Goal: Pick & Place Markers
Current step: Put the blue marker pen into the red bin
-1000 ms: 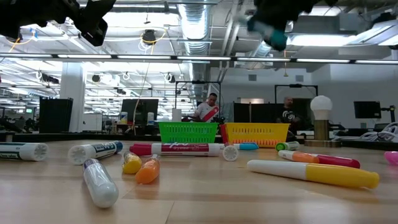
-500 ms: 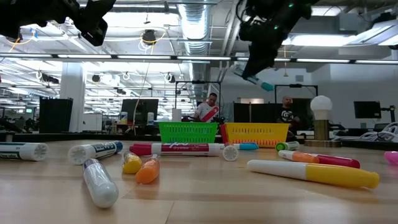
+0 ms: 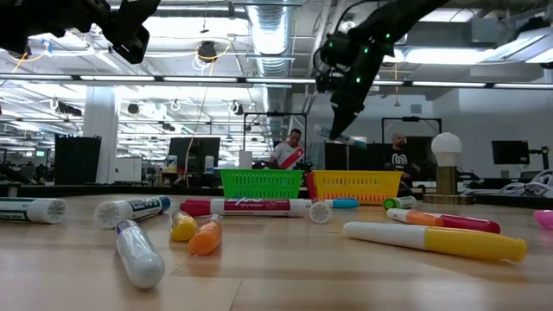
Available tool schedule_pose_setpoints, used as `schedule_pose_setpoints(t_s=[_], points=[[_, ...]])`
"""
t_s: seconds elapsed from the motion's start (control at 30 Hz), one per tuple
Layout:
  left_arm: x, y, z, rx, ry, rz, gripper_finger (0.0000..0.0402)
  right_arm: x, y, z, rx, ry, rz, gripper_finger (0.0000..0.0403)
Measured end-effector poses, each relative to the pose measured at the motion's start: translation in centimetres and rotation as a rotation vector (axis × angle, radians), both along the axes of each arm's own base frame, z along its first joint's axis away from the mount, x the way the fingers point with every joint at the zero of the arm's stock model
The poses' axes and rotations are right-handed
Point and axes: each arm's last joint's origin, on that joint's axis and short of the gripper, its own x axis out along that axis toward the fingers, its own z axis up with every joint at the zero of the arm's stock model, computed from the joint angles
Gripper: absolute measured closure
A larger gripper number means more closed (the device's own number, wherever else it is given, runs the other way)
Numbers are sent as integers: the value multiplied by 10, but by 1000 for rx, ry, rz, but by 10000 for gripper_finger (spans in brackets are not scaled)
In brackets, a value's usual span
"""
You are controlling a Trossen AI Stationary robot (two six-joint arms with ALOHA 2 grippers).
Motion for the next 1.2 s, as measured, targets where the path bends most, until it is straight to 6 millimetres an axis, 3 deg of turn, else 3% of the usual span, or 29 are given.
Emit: schedule_pose_setpoints(t_s=[0.4,0.97,1.2], points=[[0,0,0,7,-2,1,160,4,-39,-37,35,125,16,342],[0,0,0,7,-2,8,160,10,-52,-77,106,189,110,342],[0,0,0,6,-2,8,160,13,-52,-79,99,185,126,339]])
